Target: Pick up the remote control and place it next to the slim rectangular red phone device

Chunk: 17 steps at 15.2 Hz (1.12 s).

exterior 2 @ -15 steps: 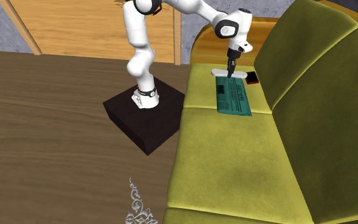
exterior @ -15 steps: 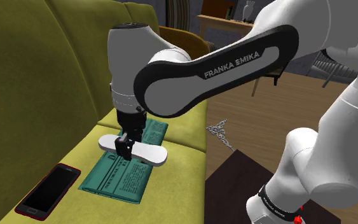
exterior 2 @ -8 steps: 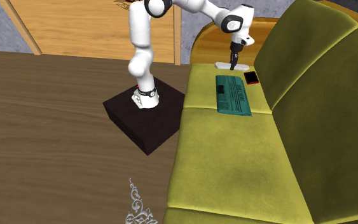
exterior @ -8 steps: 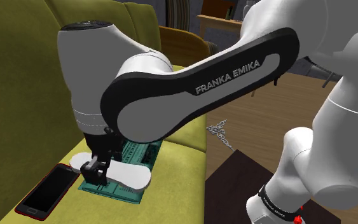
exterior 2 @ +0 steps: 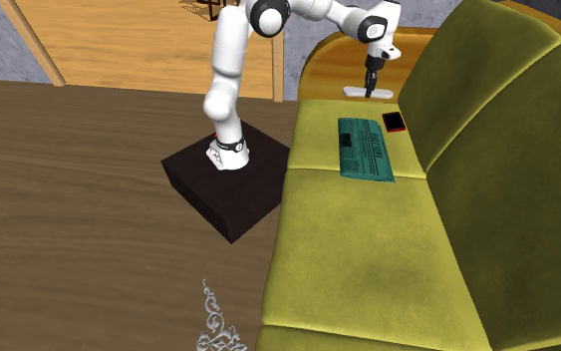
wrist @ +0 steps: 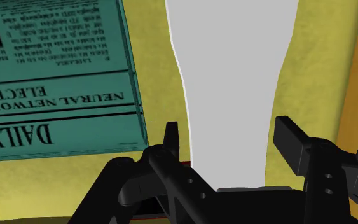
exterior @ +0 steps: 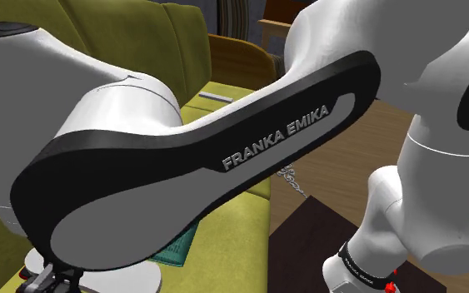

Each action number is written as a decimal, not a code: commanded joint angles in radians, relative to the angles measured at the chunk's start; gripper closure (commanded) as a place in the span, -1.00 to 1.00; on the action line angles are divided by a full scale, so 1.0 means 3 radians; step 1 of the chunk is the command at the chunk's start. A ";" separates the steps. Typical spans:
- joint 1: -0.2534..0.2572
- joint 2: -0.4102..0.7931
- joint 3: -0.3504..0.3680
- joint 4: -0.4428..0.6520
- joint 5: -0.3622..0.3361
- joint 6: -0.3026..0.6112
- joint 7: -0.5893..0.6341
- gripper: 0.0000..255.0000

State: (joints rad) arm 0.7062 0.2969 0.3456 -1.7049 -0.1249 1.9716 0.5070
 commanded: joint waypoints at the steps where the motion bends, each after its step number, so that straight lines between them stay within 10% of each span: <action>1: 0.0119 0.0195 0.0027 0.0254 -0.0071 -0.0075 0.0148 1.00; 5: 0.0415 0.0660 0.0055 0.0935 -0.0224 -0.0325 0.0421 1.00; 17: 0.0416 0.0804 0.0012 0.0612 -0.0287 0.0134 0.0471 1.00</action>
State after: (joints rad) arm 0.8292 0.5336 0.3499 -1.5162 -0.2089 2.0012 0.6450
